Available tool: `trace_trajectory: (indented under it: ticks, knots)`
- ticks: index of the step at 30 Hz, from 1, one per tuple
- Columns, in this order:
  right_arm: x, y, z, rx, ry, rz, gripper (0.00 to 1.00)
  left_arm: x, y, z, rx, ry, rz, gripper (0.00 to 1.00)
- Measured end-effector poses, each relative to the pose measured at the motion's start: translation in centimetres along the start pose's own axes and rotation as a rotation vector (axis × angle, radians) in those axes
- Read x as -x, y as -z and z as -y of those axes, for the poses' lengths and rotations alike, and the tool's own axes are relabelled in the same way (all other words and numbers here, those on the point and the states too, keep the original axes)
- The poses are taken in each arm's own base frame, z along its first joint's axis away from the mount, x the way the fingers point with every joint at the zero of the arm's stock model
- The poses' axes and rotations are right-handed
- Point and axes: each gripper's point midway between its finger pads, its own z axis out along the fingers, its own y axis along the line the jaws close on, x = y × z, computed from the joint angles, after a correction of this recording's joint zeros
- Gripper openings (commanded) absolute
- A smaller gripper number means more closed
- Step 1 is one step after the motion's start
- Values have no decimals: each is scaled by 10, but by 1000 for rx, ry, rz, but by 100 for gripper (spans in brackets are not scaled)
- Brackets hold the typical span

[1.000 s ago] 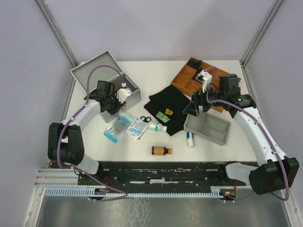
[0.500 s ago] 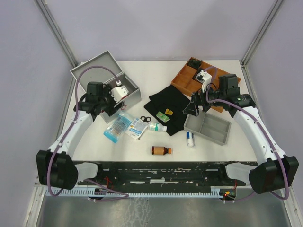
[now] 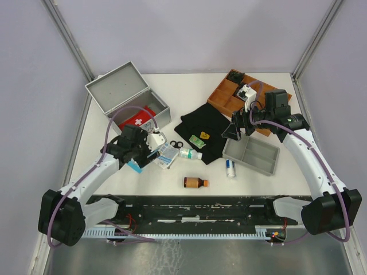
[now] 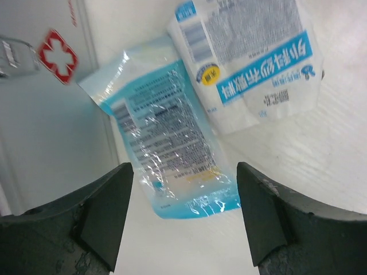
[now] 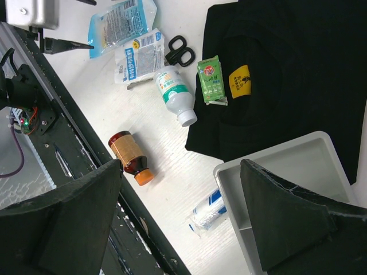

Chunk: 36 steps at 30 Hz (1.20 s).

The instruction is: Organize the medicine kit

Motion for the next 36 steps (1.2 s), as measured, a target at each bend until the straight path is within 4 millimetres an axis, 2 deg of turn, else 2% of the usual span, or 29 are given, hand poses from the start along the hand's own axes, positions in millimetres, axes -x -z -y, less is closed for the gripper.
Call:
trace_trajectory:
  ticks: [3,8,15,16,24,32,36]
  knots:
    - [0,0,0,0,0,0,93,-24,-6,10,-11,2,-81,81]
    - [0,0,1,-4,0,-1,93,-53,-17,17,-24,8,-201,84]
    - [-1,-1,2,-6,-4,-6,93,-74,-30,22,-58,13,-306,84]
    - [-1,-1,2,-5,-4,-6,93,-72,-32,19,-56,13,-309,83]
    - [-1,-1,2,-6,3,-6,93,-65,-42,13,-73,15,-321,63]
    - [-2,-2,3,-6,-1,-11,93,-66,-43,18,-88,21,-317,28]
    - [-4,-3,4,-6,-6,-16,93,-70,-40,20,-76,30,-320,19]
